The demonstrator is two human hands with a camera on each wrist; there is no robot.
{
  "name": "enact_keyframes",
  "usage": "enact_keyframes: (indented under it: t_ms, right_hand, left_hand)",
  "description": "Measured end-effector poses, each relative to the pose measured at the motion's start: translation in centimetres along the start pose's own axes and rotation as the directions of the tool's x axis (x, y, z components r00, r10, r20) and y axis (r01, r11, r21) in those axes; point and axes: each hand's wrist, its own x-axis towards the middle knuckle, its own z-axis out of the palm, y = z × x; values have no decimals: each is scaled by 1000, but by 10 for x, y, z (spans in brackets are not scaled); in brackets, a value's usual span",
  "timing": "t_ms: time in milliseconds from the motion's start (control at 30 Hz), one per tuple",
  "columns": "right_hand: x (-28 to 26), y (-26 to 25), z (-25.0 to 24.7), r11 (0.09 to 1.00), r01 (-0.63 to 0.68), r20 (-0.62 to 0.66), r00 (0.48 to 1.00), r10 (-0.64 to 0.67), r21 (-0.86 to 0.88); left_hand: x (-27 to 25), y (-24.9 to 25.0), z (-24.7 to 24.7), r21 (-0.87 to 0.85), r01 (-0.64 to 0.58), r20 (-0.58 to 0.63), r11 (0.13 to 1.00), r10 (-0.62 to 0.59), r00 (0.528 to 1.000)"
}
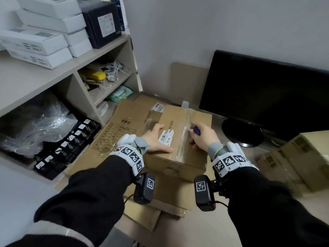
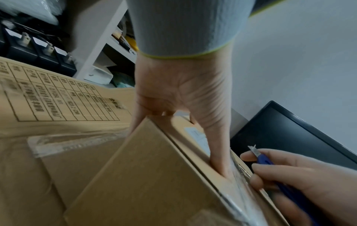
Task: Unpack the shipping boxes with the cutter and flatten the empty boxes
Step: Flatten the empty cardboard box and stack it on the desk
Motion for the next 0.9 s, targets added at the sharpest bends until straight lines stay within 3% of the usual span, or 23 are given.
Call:
enact_keyframes:
  t_ms: [167,300,367,567,767,900]
  right_hand:
    - [-18,4,3,995,-41,40,998,45,-89]
    - [-27,-1,7,986,-137,45,990,134,95]
    - [-32,-2,11,985,-134,56,990,128,108]
    - [-64,-11,27,996,-83,90,993,80,31]
    - [-89,-16,37,999,-20,49,999,22,-35]
    - [-96,-15,44,987,-53,19,998,57,-150]
  left_hand:
    - [7,12,2,27,34,42,999,-35,998]
    - [1,13,3,28,-4,26,1000,3,1000]
    - [-3,9,0,-13,-12,40,1000,13,999]
    - [-20,10,-14,-59,-2,185,998,13,983]
    - [-28,13,-14,-124,65,171,990,-44,984]
    - [-35,13,-12,-122,45,171,991,-24,985]
